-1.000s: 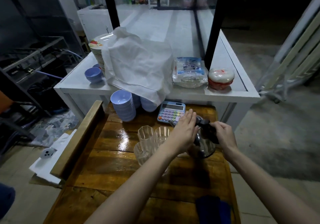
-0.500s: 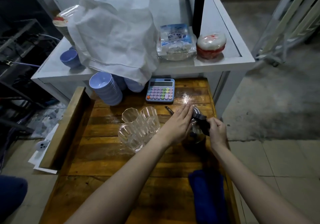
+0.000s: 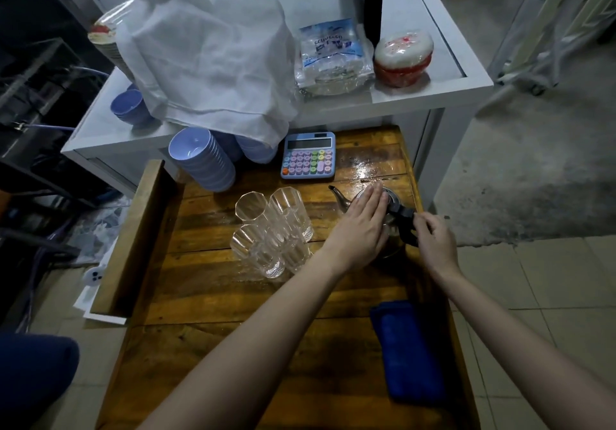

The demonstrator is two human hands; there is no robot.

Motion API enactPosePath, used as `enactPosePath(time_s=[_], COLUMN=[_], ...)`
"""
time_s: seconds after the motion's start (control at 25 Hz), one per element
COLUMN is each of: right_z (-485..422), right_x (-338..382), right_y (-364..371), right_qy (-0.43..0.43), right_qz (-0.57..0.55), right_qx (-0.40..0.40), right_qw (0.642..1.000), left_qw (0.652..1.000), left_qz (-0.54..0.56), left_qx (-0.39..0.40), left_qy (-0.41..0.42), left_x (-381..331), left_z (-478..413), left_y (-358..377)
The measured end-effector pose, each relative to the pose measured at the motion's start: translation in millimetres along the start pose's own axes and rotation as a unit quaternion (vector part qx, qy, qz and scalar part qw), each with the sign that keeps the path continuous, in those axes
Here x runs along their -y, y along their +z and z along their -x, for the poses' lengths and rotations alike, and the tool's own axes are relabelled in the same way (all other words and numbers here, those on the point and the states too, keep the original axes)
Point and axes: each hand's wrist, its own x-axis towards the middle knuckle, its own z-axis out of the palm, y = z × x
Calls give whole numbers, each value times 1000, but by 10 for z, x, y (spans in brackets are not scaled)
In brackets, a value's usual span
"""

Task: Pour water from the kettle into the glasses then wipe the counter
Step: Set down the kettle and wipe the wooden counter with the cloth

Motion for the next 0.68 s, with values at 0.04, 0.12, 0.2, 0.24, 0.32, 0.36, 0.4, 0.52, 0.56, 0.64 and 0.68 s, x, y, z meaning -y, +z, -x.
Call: enactPosePath(time_s=[0.04, 0.12, 0.2, 0.24, 0.32, 0.36, 0.4, 0.52, 0.56, 0.64, 0.68], right_z=[28, 167, 429, 593, 939, 1087, 1238, 1695, 1828, 2045, 2124], right_x=[-23, -29, -30, -53, -186, -287, -390, -682, -759, -874, -906], right_y=[-33, -98, -132, -131, -90, -60, -17, 179, 246, 356, 400], right_qy=[3, 5, -7, -16, -42, -65, -89, -120, -121, -117, -121], right_qz=[30, 61, 72, 86, 149, 201, 259, 386, 411, 451, 463], right_qx=[1, -14, -39, -39, -4, 22, 54, 134, 141, 151, 150], right_qw=[1000, 998, 997, 995, 988, 977, 960, 905, 892, 872, 865], left_qw=[1000, 1000, 997, 992, 975, 967, 962, 963, 965, 963, 959], left_qz=[3, 17, 63, 108, 199, 224, 233, 212, 193, 159, 147], left_qx=[-5, -25, -45, -58, -95, -108, -111, -90, -84, -88, -90], left_qy=[-1, 6, 14, 6, -35, -61, -85, -140, -157, -200, -224], left_x=[-5, -34, -68, -84, -94, -71, -16, 299, 418, 632, 733], left_z=[20, 127, 343, 506, 936, 1179, 1447, 2241, 2475, 2884, 3076], left_y=[12, 38, 80, 111, 229, 320, 436, 837, 960, 1132, 1190])
